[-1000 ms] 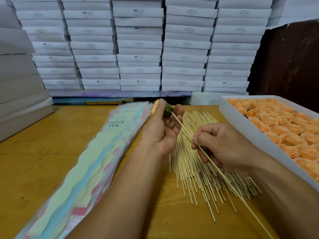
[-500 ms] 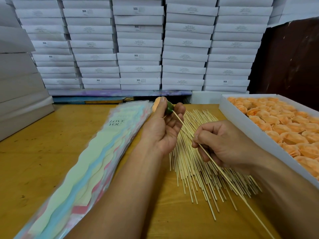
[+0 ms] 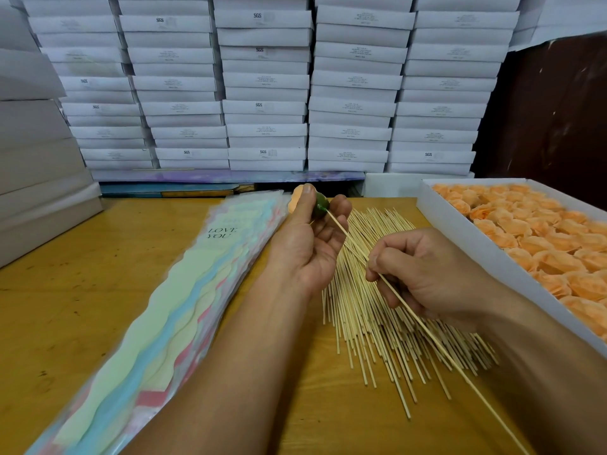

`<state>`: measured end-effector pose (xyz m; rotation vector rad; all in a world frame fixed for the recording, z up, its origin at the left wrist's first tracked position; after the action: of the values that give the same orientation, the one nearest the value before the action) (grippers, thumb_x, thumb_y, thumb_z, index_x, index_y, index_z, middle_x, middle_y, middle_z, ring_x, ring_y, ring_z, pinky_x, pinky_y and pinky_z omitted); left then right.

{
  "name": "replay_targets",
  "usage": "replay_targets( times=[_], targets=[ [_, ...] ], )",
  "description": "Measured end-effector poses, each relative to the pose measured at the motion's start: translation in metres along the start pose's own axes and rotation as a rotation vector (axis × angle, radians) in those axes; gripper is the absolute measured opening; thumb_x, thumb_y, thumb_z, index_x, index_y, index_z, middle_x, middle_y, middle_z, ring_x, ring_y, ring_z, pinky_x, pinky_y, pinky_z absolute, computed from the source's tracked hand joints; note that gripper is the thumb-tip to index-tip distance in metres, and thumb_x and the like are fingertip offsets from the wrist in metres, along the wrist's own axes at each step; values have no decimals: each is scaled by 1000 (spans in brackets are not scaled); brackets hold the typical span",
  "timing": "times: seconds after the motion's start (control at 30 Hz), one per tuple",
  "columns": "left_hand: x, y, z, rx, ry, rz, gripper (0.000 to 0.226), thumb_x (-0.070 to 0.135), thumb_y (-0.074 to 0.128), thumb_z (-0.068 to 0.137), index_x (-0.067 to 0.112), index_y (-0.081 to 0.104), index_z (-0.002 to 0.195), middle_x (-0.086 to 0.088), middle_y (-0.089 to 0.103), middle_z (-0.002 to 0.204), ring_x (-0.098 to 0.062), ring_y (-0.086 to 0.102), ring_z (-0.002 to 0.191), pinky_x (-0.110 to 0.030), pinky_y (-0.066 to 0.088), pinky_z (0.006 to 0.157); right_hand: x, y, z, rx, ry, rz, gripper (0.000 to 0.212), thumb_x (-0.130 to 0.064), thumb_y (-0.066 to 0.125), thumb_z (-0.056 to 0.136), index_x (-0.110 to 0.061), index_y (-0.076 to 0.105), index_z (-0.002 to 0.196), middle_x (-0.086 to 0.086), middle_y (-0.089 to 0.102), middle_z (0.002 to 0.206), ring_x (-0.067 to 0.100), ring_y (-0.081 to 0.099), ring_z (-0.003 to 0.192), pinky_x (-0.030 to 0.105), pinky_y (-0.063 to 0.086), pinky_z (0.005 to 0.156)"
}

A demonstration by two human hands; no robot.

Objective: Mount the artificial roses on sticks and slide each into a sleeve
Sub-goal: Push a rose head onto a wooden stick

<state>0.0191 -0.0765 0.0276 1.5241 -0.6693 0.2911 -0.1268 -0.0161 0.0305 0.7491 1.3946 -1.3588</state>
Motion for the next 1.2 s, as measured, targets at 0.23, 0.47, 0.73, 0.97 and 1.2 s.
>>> replay_targets(
  times=[0.23, 0.47, 0.73, 0.97, 1.2],
  targets=[
    [0, 0, 0, 4, 2, 7, 23, 29, 62, 98, 7, 62, 91, -12, 75, 79, -15, 73, 65, -20, 56, 52, 0, -1, 0, -8, -5, -15, 25, -17, 56, 88, -17, 71, 67, 7, 59, 51, 12, 37, 31, 16, 27, 32],
    [0, 0, -1, 5, 2, 10, 24, 29, 62, 98, 6, 63, 90, -12, 75, 80, -15, 73, 66, -20, 57, 53, 0, -1, 0, -8, -1, -5, 25, -17, 56, 87, -15, 71, 68, 8, 59, 51, 12, 37, 31, 16, 26, 32],
    [0, 1, -3, -3, -2, 6, 24, 29, 62, 97, 6, 63, 90, -12, 75, 81, -15, 73, 67, -20, 57, 55, 0, -1, 0, -6, 11, -9, 28, -14, 55, 91, -16, 71, 68, 8, 59, 51, 12, 37, 30, 17, 26, 31],
    [0, 1, -3, -5, 28, 32, 19, 26, 65, 96, 8, 60, 98, -13, 75, 83, -16, 74, 69, -21, 57, 55, -1, -1, -1, 4, 30, -9, 30, -12, 53, 92, -17, 71, 68, 7, 58, 50, 12, 36, 29, 15, 26, 31],
    [0, 1, -3, 7, 67, 118, 16, 23, 65, 96, 8, 62, 98, -13, 75, 84, -16, 74, 69, -22, 56, 53, 0, -1, -1, -2, 46, -7, 32, -14, 53, 91, -20, 72, 67, 7, 59, 49, 12, 36, 28, 15, 26, 31]
  ],
)
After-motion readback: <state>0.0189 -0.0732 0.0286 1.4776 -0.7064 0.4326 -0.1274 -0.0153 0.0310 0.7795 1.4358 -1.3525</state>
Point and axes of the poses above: each hand's wrist, its own z-axis towards the middle knuckle, its own y-axis out of the palm, x = y × z, the point moved 1 cm from there along z, towards the middle knuckle
